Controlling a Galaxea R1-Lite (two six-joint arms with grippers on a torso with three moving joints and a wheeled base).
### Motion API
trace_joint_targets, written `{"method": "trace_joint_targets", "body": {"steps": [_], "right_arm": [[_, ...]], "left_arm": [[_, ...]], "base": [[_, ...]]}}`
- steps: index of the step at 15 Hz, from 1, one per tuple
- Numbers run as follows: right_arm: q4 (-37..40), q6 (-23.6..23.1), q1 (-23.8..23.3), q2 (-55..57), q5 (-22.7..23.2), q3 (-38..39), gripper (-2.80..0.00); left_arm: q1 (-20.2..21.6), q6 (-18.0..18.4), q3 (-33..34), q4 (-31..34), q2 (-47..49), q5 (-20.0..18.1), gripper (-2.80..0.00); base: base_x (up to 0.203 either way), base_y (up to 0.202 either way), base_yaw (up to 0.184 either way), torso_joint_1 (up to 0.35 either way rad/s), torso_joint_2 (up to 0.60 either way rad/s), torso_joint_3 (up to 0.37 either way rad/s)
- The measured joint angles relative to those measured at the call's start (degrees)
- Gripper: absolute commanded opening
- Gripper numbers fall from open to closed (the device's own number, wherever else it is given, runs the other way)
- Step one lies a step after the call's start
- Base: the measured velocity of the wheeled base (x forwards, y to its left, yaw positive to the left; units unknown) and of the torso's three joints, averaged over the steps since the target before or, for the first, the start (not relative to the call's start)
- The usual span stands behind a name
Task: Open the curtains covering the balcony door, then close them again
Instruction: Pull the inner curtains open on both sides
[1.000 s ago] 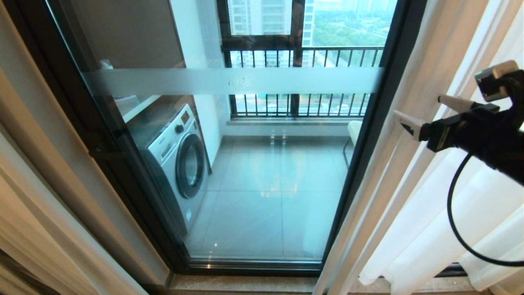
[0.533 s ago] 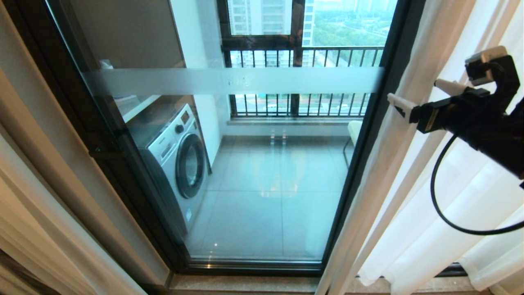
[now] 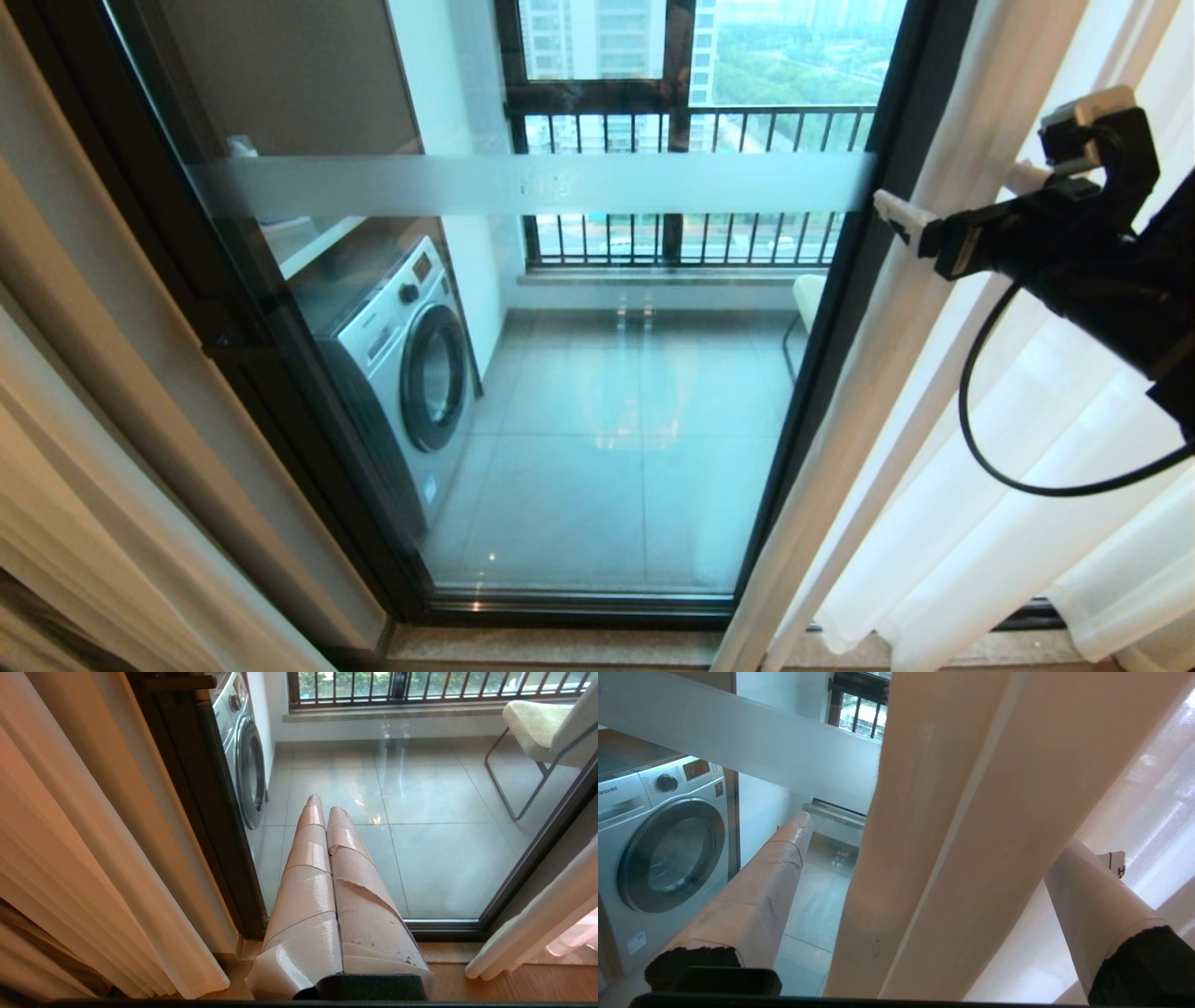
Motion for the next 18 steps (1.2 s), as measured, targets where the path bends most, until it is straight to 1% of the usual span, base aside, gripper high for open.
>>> {"method": "trace_joint_targets", "body": {"steps": [1, 2, 12, 18], "right_arm": [[-0.1, 0.0, 0.0, 0.4, 0.0, -0.4, 0.0], [-0.1, 0.0, 0.0, 0.8, 0.0, -0.7, -2.8], [-2.3, 0.1, -0.6, 0.8, 0.0, -1.1, -2.8], [-2.6, 0.2, -4.1, 0.3, 0.1, -1.2, -2.8]], "left_arm": [[0.0, 0.0, 0.0, 0.0, 0.0, 0.0, -2.8], [0.0, 0.0, 0.0, 0.0, 0.0, 0.0, -2.8], [0.0, 0.0, 0.0, 0.0, 0.0, 0.0, -2.8], [0.0, 0.0, 0.0, 0.0, 0.0, 0.0, -2.8]], "base": [[0.0, 0.0, 0.0, 0.0, 0.0, 0.0], [0.0, 0.0, 0.0, 0.0, 0.0, 0.0], [0.0, 0.0, 0.0, 0.0, 0.0, 0.0], [0.0, 0.0, 0.0, 0.0, 0.0, 0.0]]}}
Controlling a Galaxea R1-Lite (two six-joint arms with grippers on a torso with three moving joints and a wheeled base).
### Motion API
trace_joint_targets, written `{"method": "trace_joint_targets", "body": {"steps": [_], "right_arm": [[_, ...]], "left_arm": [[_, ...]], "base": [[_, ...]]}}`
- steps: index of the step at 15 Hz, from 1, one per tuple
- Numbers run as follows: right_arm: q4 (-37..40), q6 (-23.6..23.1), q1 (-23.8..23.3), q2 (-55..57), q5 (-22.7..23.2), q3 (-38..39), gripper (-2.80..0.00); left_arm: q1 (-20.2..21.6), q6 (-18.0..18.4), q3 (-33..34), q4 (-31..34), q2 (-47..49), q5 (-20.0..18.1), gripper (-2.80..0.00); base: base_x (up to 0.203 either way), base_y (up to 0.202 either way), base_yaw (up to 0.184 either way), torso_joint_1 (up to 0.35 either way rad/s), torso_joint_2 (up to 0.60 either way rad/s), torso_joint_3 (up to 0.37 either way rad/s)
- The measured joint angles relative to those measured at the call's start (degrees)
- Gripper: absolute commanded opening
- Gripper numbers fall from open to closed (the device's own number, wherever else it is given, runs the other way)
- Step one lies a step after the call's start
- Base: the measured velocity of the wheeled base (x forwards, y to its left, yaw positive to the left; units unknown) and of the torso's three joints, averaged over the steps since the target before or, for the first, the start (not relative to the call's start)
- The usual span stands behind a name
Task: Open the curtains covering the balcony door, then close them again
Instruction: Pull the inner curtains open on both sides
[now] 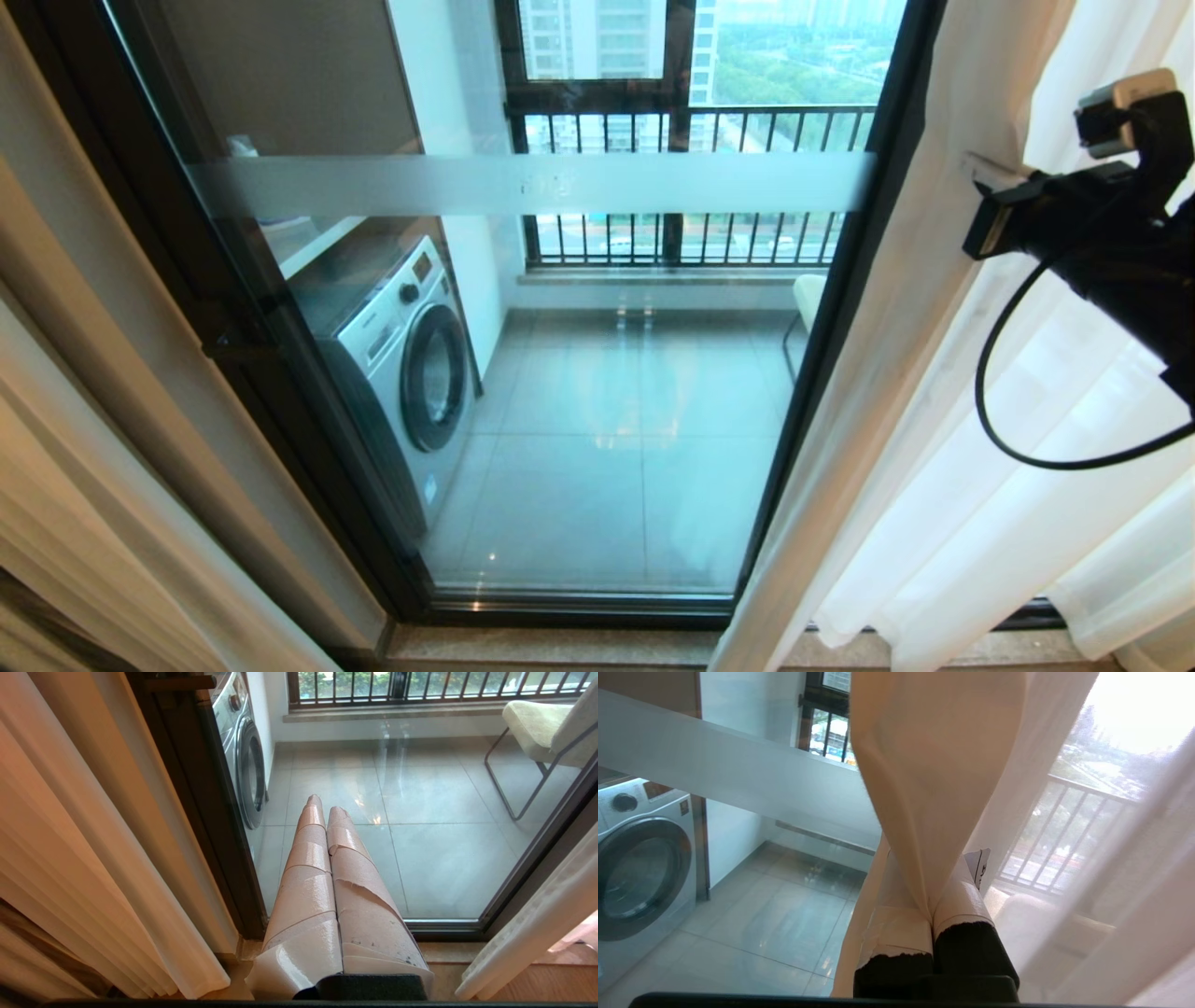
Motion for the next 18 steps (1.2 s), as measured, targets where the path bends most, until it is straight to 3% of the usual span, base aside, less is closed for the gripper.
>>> {"method": "trace_joint_targets", "body": {"steps": [18], "right_arm": [[-0.3, 0.1, -1.7, -2.8, 0.1, 0.0, -2.8]], "left_arm": [[0.0, -0.1, 0.0, 0.0, 0.0, 0.0, -2.8]], "base": [[0.0, 0.0, 0.0, 0.0, 0.0, 0.0]]}}
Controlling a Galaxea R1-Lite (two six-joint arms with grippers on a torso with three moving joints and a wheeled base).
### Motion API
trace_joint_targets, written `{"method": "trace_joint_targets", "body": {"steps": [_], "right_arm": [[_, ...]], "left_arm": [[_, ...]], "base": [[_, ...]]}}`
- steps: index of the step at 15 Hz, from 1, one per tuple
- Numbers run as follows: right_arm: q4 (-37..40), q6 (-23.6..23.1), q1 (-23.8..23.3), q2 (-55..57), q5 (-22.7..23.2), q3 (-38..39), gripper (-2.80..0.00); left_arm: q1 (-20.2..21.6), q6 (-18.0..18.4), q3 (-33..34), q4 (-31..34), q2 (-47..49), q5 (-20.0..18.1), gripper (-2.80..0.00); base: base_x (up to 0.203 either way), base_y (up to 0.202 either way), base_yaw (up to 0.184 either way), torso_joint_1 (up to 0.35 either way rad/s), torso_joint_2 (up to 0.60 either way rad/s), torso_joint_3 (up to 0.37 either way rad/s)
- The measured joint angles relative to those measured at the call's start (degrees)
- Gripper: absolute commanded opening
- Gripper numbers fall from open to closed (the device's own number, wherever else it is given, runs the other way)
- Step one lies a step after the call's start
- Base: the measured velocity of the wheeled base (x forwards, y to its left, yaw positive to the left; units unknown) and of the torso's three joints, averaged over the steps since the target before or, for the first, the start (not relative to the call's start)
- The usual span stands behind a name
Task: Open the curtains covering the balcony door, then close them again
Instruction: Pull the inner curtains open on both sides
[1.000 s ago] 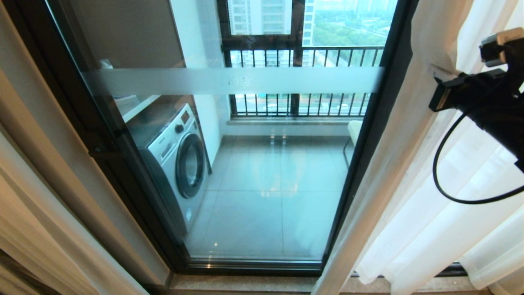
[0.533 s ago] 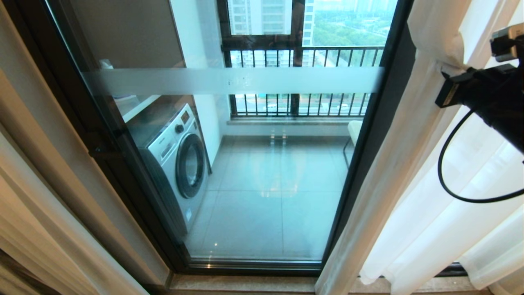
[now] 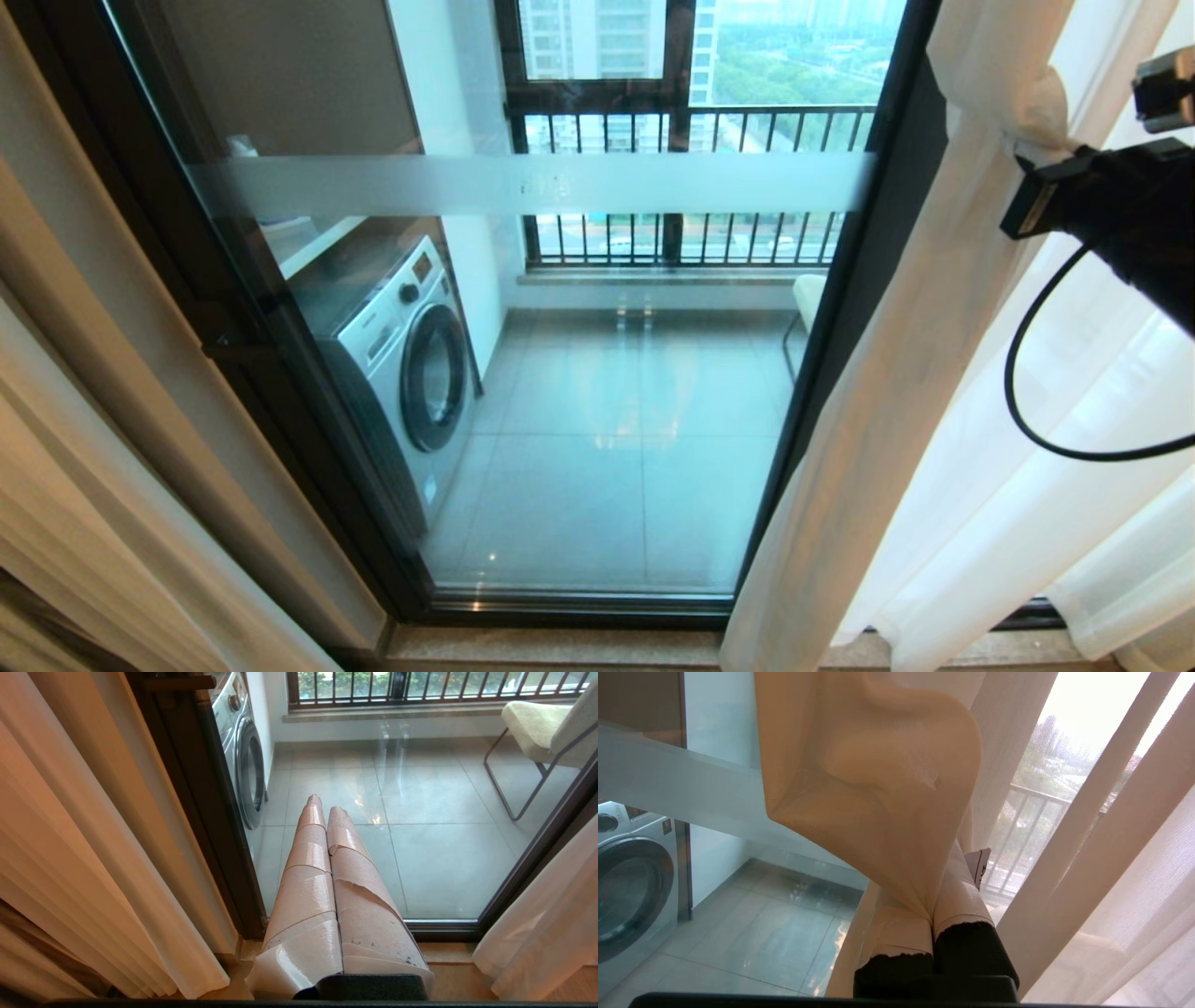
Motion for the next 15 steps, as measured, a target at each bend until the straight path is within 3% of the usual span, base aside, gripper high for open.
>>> {"method": "trace_joint_targets", "body": {"steps": [9, 15], "right_arm": [[0.0, -0.1, 0.0, 0.1, 0.1, 0.1, -2.8], [-2.3, 0.0, 0.0, 0.2, 0.1, 0.2, -2.8]], "left_arm": [[0.0, -2.0, 0.0, -0.1, 0.0, 0.0, -2.8], [0.0, -1.9, 0.0, -0.2, 0.0, 0.0, -2.8]], "base": [[0.0, 0.0, 0.0, 0.0, 0.0, 0.0], [0.0, -0.159, -0.001, 0.002, 0.0, 0.002]]}}
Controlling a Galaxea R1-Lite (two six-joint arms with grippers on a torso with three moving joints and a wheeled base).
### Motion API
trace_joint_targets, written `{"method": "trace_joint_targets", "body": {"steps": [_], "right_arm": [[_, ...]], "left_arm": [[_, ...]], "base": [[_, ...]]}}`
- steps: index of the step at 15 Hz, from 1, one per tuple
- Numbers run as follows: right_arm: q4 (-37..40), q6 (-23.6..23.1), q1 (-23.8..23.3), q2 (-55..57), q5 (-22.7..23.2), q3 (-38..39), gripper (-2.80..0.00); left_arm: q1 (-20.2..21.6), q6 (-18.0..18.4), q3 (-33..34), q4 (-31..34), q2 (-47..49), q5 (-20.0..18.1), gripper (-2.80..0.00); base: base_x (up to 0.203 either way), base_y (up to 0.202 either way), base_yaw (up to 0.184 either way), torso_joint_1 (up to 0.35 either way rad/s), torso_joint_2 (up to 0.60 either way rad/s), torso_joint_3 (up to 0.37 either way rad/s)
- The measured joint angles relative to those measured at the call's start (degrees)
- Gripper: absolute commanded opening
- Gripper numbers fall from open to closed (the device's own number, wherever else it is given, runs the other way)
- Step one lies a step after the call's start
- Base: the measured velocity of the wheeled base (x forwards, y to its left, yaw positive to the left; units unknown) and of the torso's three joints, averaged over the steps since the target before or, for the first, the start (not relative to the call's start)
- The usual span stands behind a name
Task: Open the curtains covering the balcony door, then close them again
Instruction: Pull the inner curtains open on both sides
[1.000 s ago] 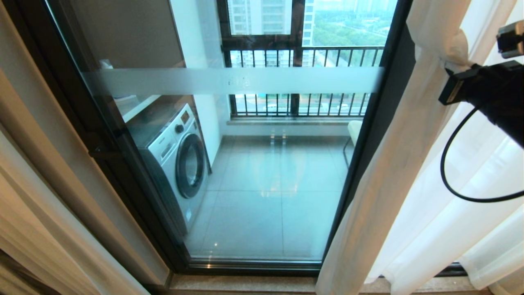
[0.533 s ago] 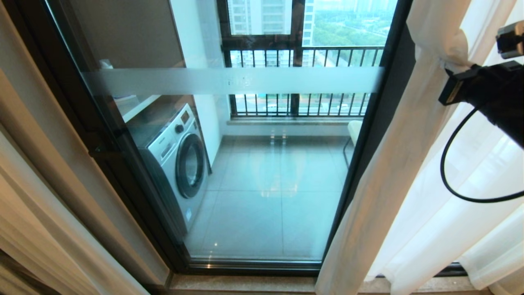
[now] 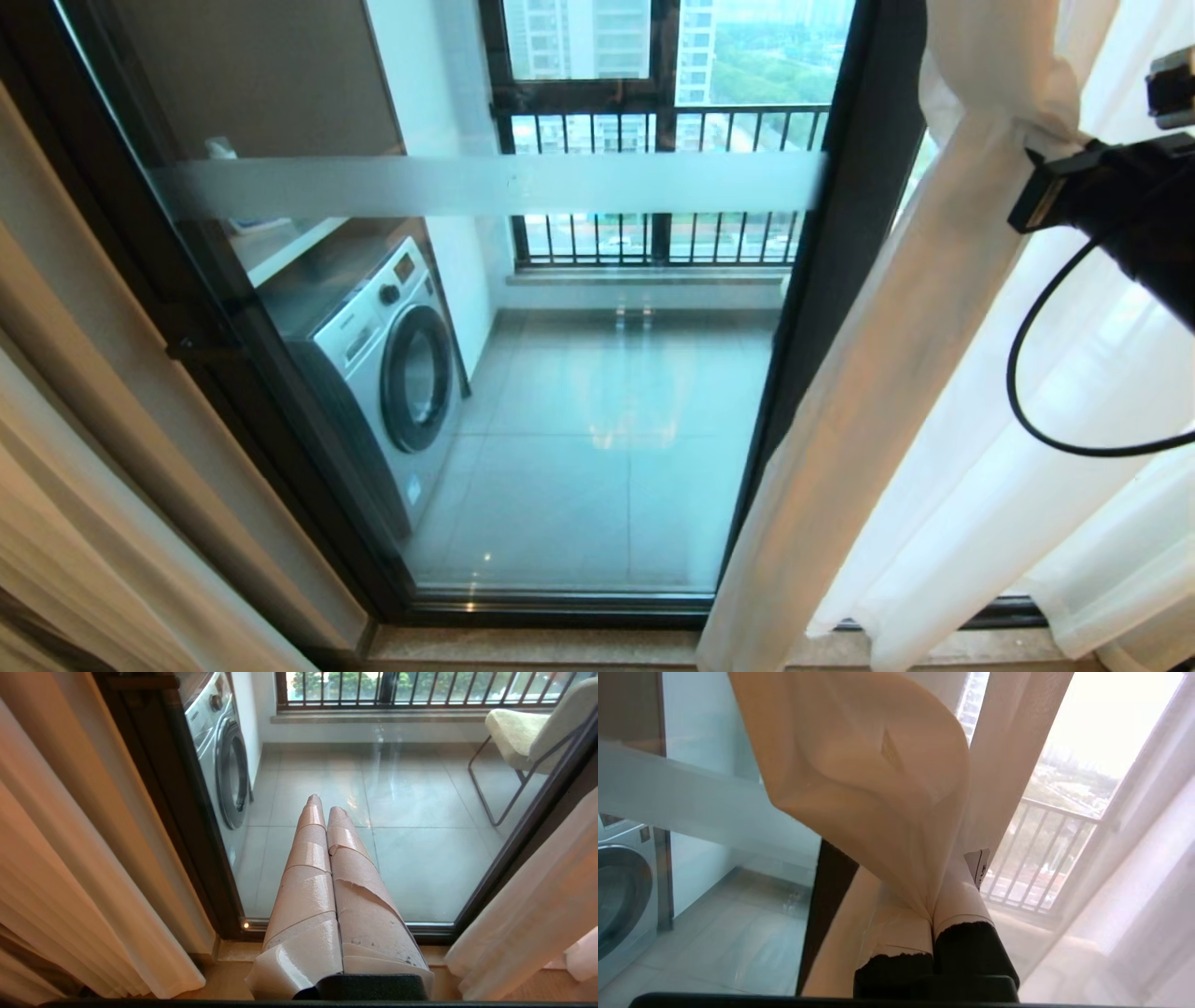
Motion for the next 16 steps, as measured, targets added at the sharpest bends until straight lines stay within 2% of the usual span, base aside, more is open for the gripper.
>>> {"method": "trace_joint_targets", "body": {"steps": [16], "right_arm": [[-1.5, -0.1, -0.1, 0.1, -0.1, 0.0, -2.8]], "left_arm": [[0.0, 0.0, 0.0, 0.0, 0.0, 0.0, -2.8]], "base": [[0.0, -0.191, 0.003, 0.002, 0.0, 0.001]]}}
